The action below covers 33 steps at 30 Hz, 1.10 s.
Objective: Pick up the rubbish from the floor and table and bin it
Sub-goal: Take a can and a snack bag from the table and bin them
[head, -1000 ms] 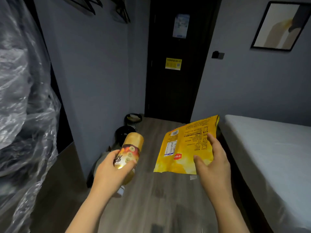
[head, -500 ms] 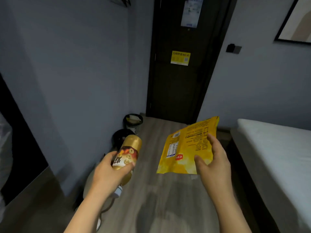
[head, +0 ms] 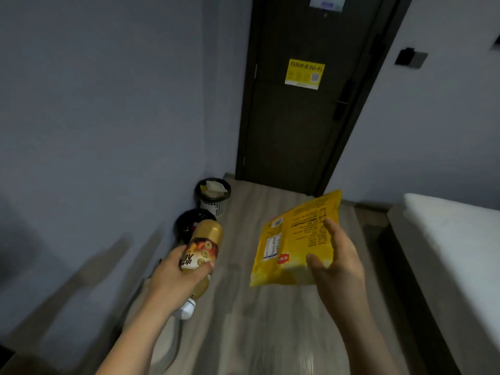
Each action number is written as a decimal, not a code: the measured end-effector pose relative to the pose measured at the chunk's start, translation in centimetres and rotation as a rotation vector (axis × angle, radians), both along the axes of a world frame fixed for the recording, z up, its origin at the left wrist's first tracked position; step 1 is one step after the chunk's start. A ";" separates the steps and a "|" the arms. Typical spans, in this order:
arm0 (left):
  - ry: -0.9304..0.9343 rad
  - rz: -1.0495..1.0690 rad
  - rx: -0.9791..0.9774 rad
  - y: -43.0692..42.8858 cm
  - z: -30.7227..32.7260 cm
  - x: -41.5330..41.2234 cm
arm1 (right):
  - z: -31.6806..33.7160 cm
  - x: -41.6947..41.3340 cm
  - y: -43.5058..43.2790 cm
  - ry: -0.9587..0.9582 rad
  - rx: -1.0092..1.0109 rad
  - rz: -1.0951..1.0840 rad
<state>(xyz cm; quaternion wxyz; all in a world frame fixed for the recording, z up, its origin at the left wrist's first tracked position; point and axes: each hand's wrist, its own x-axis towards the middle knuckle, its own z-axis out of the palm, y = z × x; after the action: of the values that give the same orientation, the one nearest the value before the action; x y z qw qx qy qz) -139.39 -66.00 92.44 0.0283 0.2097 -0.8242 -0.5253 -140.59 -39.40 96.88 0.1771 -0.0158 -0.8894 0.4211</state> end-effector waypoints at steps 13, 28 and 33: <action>-0.125 0.126 0.006 0.3 -1.7 -23.0 | -2.6 -26.3 1.8 -0.006 0.012 0.128; -0.262 0.094 -0.102 -4.8 -6.1 -42.6 | -6.0 -48.4 -3.3 -0.144 0.095 0.244; -0.348 0.052 -0.071 -9.4 -8.5 -50.2 | -6.4 -56.3 -7.9 -0.225 0.161 0.312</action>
<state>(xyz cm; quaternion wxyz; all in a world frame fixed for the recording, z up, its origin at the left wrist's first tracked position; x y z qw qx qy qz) -189.61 -75.42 83.92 -0.0938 0.3174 -0.8289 -0.4509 -196.90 -47.35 90.48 0.0100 0.0893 -0.9261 0.3664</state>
